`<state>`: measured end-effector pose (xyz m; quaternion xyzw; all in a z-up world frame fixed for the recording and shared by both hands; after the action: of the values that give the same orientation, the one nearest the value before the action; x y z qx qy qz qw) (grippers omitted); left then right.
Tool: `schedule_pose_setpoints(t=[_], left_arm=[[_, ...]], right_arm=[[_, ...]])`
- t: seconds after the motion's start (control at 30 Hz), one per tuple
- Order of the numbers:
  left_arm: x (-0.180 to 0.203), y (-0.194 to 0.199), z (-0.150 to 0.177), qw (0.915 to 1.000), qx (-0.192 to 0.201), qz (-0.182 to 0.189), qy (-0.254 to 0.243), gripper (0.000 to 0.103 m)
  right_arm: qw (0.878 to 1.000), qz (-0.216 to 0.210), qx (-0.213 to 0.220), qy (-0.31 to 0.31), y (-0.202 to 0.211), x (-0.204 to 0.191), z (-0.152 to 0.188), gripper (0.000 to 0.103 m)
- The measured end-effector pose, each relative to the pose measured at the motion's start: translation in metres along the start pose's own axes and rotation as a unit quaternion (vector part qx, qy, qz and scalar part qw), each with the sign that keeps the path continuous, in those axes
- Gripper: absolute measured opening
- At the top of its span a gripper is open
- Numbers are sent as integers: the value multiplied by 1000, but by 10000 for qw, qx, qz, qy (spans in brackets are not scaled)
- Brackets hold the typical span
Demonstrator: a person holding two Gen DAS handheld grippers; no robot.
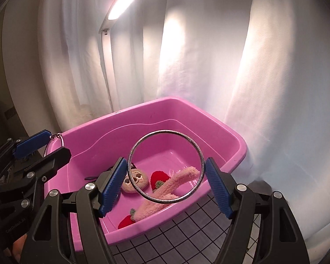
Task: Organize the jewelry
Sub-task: 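Carry both bangles over the pink tub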
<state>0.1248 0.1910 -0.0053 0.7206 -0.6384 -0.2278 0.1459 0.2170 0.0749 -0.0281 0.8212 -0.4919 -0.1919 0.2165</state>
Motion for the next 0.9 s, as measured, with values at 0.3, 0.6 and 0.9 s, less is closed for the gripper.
schedule_pose_setpoints(t=[0.3,0.6,0.9], left_arm=[[-22,-28,2,9997,-200,-64,117,50],[-32,-50,4,9991,-382,-76,161,50],[-36,-57,5,9986,-476,-74,216,50]], right_arm=[[9993,217,-233,-177,-33,3,-2,70],[9984,408,-329,-234,-49,5,-1,70],[9982,436,-359,-218,-51,5,-2,70]])
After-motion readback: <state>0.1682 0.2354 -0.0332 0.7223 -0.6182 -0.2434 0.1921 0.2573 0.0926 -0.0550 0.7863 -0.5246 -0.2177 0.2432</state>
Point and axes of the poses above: each gripper's, at about its wrist camera, not at the fingertips, and y roughly against the way its jaws point, x to its right, z to its underside, the point moved 9 cm from there along -y, roughly the way its jaws point, and after that the axes turned 9 degrees about -y, right-handed, at the moved point
